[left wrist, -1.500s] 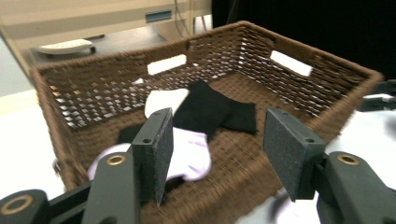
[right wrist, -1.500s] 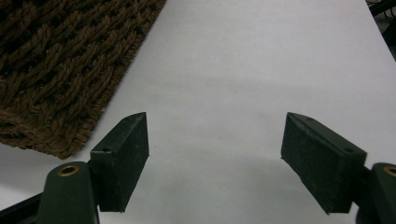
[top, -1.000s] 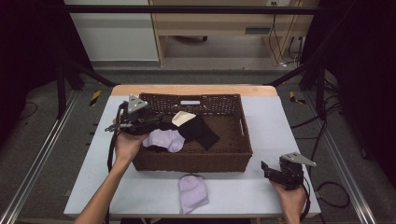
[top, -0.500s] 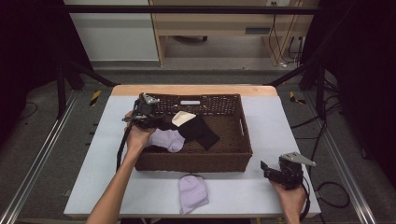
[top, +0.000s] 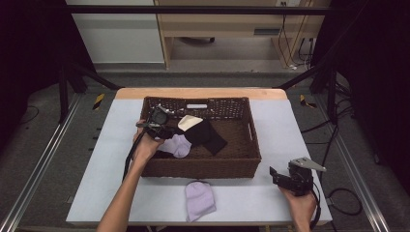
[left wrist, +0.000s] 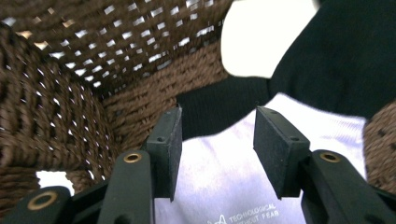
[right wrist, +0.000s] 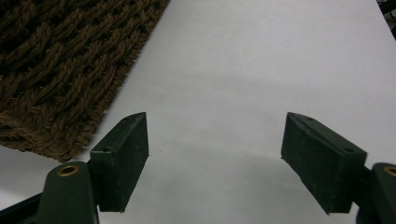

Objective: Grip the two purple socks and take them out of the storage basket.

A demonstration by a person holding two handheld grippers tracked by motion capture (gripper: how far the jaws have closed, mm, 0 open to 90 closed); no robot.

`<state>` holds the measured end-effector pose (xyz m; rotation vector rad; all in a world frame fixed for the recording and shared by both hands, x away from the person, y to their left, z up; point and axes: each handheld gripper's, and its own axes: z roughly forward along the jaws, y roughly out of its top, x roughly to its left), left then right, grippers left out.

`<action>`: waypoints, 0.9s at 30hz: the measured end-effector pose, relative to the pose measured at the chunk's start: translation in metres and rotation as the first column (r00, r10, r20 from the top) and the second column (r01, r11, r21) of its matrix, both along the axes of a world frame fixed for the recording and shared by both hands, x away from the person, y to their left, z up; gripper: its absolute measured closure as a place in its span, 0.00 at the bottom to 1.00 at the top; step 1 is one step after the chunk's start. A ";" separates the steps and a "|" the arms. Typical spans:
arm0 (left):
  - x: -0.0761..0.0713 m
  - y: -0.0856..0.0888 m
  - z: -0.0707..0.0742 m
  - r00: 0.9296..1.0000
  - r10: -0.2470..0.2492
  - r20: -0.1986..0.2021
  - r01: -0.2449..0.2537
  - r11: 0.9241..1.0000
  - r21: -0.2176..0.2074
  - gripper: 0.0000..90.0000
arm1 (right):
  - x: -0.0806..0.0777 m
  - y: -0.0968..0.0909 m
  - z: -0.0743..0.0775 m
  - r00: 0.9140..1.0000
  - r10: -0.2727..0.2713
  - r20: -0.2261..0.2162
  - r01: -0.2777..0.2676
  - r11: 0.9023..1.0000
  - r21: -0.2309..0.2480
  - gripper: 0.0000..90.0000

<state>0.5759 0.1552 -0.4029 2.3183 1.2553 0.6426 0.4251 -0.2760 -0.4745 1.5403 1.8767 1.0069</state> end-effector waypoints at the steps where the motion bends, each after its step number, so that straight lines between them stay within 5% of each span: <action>1: 0.000 -0.001 -0.001 1.000 -0.001 -0.006 0.001 1.000 0.014 0.57 | 0.000 0.000 0.000 1.000 0.000 0.000 0.000 1.000 0.000 0.26; 14: 0.007 -0.007 -0.014 0.991 0.017 -0.135 -0.004 0.996 0.093 0.49 | -0.001 0.000 0.000 1.000 0.004 -0.001 -0.004 1.000 0.002 0.26; 23: 0.013 -0.007 -0.024 0.970 0.047 -0.239 -0.019 0.993 0.116 0.42 | 0.000 0.001 -0.001 1.000 0.005 -0.005 -0.005 1.000 0.000 0.26; 27: 0.015 -0.005 -0.027 0.955 0.063 -0.289 -0.044 0.996 0.075 0.48 | 0.000 0.001 -0.001 1.000 0.006 -0.005 -0.006 1.000 -0.001 0.26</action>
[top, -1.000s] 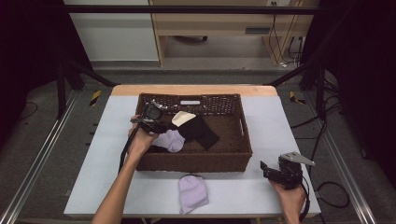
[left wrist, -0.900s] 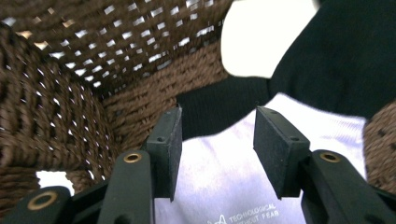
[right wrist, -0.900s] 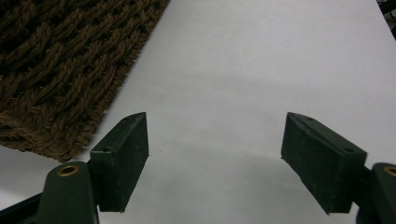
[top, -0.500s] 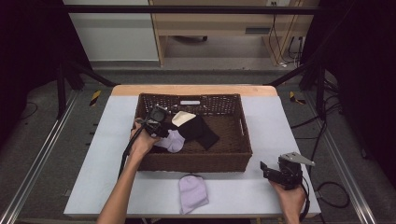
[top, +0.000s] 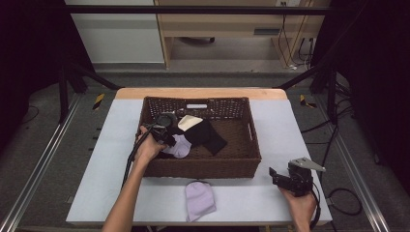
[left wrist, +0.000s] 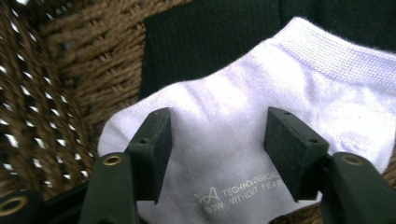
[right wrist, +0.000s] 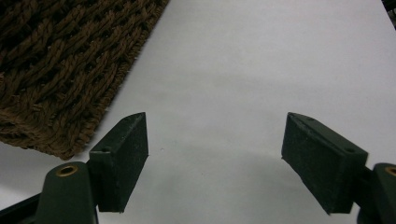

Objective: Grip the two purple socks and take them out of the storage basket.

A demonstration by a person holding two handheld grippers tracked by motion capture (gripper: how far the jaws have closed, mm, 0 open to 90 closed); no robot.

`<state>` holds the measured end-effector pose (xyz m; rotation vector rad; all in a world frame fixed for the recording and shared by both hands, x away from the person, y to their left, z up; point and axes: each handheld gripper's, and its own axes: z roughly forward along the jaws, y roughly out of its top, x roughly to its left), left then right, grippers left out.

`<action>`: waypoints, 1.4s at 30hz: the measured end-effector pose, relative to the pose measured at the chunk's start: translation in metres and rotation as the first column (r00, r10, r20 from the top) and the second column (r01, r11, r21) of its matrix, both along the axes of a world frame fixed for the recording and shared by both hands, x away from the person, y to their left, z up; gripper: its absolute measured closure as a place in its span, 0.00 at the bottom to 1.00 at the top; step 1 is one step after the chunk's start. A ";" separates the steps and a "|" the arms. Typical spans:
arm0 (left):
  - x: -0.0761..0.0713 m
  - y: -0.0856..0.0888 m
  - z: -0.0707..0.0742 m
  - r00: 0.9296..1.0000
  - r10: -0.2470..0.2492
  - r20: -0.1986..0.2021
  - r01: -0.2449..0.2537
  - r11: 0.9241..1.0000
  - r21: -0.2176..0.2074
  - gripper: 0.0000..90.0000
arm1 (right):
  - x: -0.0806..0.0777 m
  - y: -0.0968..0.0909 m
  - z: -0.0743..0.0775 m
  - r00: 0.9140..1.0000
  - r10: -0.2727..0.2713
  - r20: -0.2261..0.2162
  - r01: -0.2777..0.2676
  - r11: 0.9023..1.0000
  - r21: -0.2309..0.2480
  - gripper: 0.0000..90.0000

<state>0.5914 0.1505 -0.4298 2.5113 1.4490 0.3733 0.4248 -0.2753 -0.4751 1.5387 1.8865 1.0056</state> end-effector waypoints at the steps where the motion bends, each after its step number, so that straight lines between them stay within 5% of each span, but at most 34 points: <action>1: 0.001 0.001 0.000 1.000 0.004 -0.014 -0.005 1.000 -0.014 0.51 | 0.000 0.000 0.000 1.000 0.000 0.000 0.000 1.000 0.001 0.26; 4: 0.001 0.003 -0.001 0.999 0.007 -0.031 -0.009 0.999 -0.043 0.60 | 0.000 0.000 0.000 1.000 0.000 0.000 0.000 1.000 -0.001 0.26; 8: -0.001 0.003 0.002 1.000 0.000 -0.006 -0.001 0.998 -0.058 0.74 | 0.000 0.000 0.000 1.000 -0.002 0.000 0.002 1.000 -0.001 0.26; 13: -0.008 0.005 0.011 0.996 -0.028 0.089 0.037 0.993 -0.110 0.82 | 0.000 0.000 0.000 1.000 -0.003 0.000 0.003 1.000 -0.002 0.26; 14: -0.011 0.005 0.016 0.990 -0.030 0.140 0.050 0.989 -0.139 0.84 | 0.000 0.000 0.000 1.000 -0.003 -0.002 0.003 1.000 -0.003 0.26; 15: -0.011 0.005 0.016 0.990 -0.030 0.140 0.050 0.989 -0.139 0.84 | 0.000 0.000 0.000 1.000 -0.004 -0.005 0.004 1.000 -0.003 0.26; 19: -0.018 0.010 0.025 0.968 -0.023 0.248 0.074 0.977 -0.200 0.87 | 0.000 0.000 0.000 1.000 -0.004 -0.005 0.004 1.000 -0.002 0.26; 22: -0.023 0.014 0.032 0.945 -0.015 0.328 0.100 0.965 -0.243 0.89 | 0.000 0.000 0.000 1.000 -0.005 -0.006 0.005 1.000 -0.003 0.25; 26: -0.029 0.018 0.037 0.917 -0.001 0.399 0.121 0.954 -0.276 0.91 | 0.000 0.000 0.000 1.000 -0.005 -0.004 0.005 1.000 -0.005 0.25; 30: -0.032 0.020 0.040 0.898 0.014 0.440 0.134 0.943 -0.304 0.92 | 0.000 0.000 0.000 1.000 -0.006 -0.006 0.006 1.000 -0.004 0.26; 35: -0.036 0.023 0.043 0.875 0.031 0.482 0.146 0.935 -0.324 0.93 | 0.000 0.000 0.000 1.000 -0.006 -0.005 0.006 1.000 -0.005 0.26; 42: -0.038 0.026 0.045 0.864 0.046 0.501 0.151 0.926 -0.345 0.93 | 0.000 0.000 0.000 1.000 -0.006 -0.006 0.006 1.000 -0.004 0.26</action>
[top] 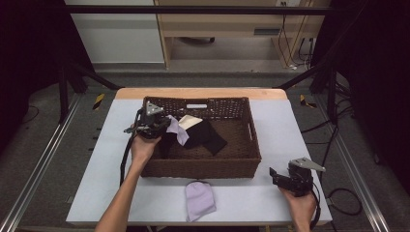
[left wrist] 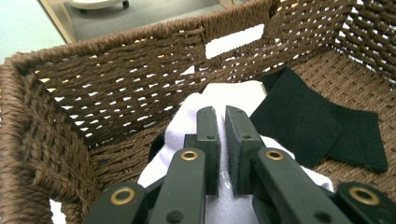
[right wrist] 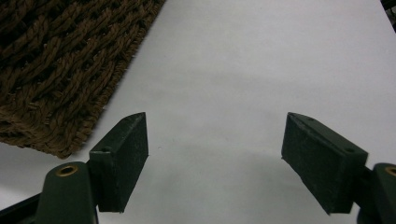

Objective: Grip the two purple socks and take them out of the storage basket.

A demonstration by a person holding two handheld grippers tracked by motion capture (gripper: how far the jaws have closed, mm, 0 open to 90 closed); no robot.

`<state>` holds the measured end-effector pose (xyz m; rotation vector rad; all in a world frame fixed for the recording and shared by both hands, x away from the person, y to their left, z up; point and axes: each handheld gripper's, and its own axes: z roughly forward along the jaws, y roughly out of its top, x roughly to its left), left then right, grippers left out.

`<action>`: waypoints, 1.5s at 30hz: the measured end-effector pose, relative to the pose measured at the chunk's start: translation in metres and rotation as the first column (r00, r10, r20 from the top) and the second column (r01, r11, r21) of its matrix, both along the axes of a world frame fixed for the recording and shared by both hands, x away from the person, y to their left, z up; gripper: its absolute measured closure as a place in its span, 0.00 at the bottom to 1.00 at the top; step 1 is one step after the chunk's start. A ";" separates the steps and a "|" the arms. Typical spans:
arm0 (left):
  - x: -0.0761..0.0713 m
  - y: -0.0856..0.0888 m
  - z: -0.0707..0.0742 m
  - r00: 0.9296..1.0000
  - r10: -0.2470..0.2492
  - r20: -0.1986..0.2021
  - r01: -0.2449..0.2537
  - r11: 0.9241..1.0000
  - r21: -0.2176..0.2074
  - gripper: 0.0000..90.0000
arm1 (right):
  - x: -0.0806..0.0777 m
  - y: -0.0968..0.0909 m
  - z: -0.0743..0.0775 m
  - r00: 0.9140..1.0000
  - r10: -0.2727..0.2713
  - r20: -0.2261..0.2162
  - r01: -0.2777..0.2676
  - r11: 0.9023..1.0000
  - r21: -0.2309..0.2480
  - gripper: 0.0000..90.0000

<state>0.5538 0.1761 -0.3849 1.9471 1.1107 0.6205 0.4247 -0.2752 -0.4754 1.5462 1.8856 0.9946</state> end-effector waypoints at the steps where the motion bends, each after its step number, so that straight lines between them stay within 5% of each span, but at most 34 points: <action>1: 0.000 0.000 0.000 1.000 -0.001 -0.002 0.001 1.000 -0.003 0.93 | 0.000 0.000 0.000 1.000 0.000 0.001 0.000 1.000 -0.001 0.26; 6: 0.005 -0.004 -0.005 0.997 -0.022 -0.070 0.024 0.999 0.029 0.92 | 0.000 0.000 0.000 1.000 0.002 0.000 -0.002 1.000 -0.004 0.26; 11: 0.014 -0.015 -0.017 0.975 -0.031 -0.218 0.063 0.988 0.141 0.85 | 0.000 0.000 0.000 1.000 0.001 0.000 -0.001 1.000 -0.004 0.26; 15: 0.016 -0.015 -0.018 0.981 0.028 -0.194 0.006 0.985 0.174 0.51 | 0.000 0.000 0.000 1.000 0.002 0.000 -0.002 1.000 -0.004 0.26; 18: 0.019 -0.015 -0.019 0.976 0.068 -0.209 -0.028 0.981 0.190 0.46 | 0.000 0.000 0.000 1.000 0.002 0.000 -0.002 1.000 -0.004 0.26; 24: 0.025 -0.020 -0.027 0.958 0.108 -0.267 -0.034 0.963 0.268 0.45 | 0.000 0.000 0.000 1.000 0.003 -0.001 -0.003 1.000 -0.001 0.26; 31: 0.032 -0.017 -0.031 0.929 0.159 -0.335 -0.068 0.961 0.269 0.45 | 0.000 0.001 0.000 1.000 0.006 -0.002 -0.006 1.000 -0.002 0.26; 34: 0.032 -0.017 -0.033 0.919 0.166 -0.358 -0.067 0.959 0.275 0.50 | 0.000 0.001 0.000 1.000 0.006 -0.002 -0.006 1.000 -0.001 0.26; 36: 0.032 -0.017 -0.034 0.912 0.167 -0.376 -0.062 0.959 0.275 0.62 | 0.000 0.001 0.000 1.000 0.005 -0.002 -0.005 1.000 -0.001 0.26; 40: 0.030 -0.017 -0.030 0.920 0.167 -0.355 -0.070 0.960 0.270 0.87 | 0.000 0.001 0.000 1.000 0.005 -0.002 -0.005 1.000 -0.001 0.26; 45: 0.025 -0.015 -0.024 0.946 0.140 -0.291 -0.070 0.968 0.240 0.95 | 0.000 0.001 0.000 1.000 0.003 -0.003 -0.003 1.000 -0.003 0.26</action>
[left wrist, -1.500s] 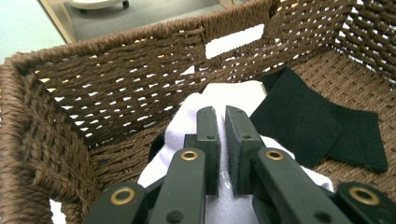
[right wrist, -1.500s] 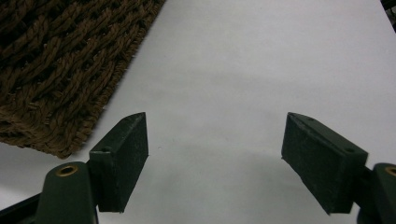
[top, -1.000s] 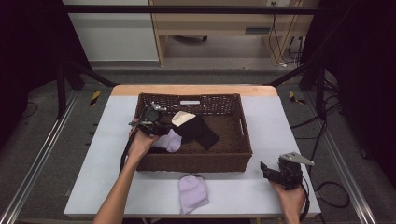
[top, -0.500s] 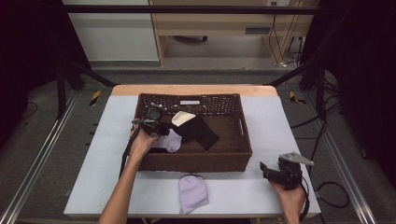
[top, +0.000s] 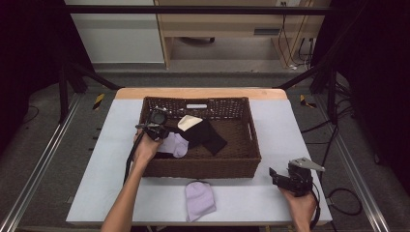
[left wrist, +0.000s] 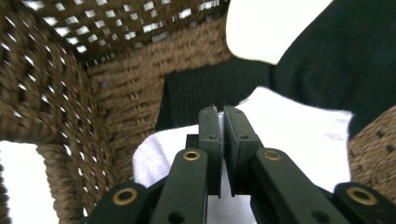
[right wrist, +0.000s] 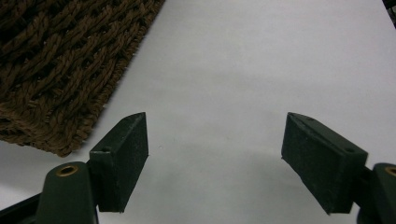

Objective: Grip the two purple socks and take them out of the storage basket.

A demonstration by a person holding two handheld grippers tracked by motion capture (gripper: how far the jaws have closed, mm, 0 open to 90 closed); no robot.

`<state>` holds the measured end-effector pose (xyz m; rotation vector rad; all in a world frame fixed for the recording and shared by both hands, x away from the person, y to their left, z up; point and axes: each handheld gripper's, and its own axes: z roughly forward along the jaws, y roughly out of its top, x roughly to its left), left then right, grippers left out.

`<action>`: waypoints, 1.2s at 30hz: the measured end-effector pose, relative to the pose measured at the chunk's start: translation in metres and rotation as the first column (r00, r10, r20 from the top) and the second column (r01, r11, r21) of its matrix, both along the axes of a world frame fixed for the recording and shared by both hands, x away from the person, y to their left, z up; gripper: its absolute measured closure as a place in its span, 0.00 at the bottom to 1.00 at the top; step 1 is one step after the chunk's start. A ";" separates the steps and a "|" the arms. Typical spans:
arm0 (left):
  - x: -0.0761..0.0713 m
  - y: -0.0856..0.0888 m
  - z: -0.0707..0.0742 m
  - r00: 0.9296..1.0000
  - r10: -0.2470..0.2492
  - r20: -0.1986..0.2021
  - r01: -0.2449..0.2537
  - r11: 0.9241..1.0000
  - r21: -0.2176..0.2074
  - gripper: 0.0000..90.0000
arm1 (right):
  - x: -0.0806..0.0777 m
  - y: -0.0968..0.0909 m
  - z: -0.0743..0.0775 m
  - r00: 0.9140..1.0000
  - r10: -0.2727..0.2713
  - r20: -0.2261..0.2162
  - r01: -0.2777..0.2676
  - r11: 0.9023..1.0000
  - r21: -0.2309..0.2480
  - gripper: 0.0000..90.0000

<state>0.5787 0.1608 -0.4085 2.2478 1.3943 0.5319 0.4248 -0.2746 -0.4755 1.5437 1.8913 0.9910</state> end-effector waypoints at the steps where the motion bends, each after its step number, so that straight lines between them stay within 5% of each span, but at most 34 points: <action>1: -0.001 0.000 0.001 1.000 0.001 0.007 -0.001 1.000 -0.008 0.95 | 0.000 0.000 0.000 1.000 0.001 0.000 -0.001 1.000 0.000 0.26; 8: -0.011 0.007 0.012 0.991 -0.025 0.134 0.039 0.994 -0.102 0.96 | 0.000 0.000 0.000 1.000 0.000 -0.001 0.000 1.000 -0.002 0.26; 18: -0.022 0.023 0.028 0.959 -0.012 0.284 0.097 0.953 -0.287 0.96 | 0.000 -0.002 0.000 1.000 -0.009 -0.003 0.009 1.000 -0.004 0.26; 23: -0.034 0.028 0.044 0.933 -0.009 0.360 0.140 0.931 -0.338 0.96 | 0.000 -0.002 0.000 1.000 -0.008 0.000 0.008 1.000 -0.008 0.26; 25: -0.038 0.028 0.050 0.925 -0.015 0.379 0.152 0.930 -0.334 0.96 | 0.000 -0.002 -0.001 1.000 -0.009 -0.002 0.008 1.000 -0.008 0.26; 36: -0.074 0.025 0.089 0.868 -0.041 0.495 0.257 0.890 -0.377 0.96 | 0.000 -0.001 0.000 1.000 -0.009 -0.001 0.009 1.000 -0.008 0.26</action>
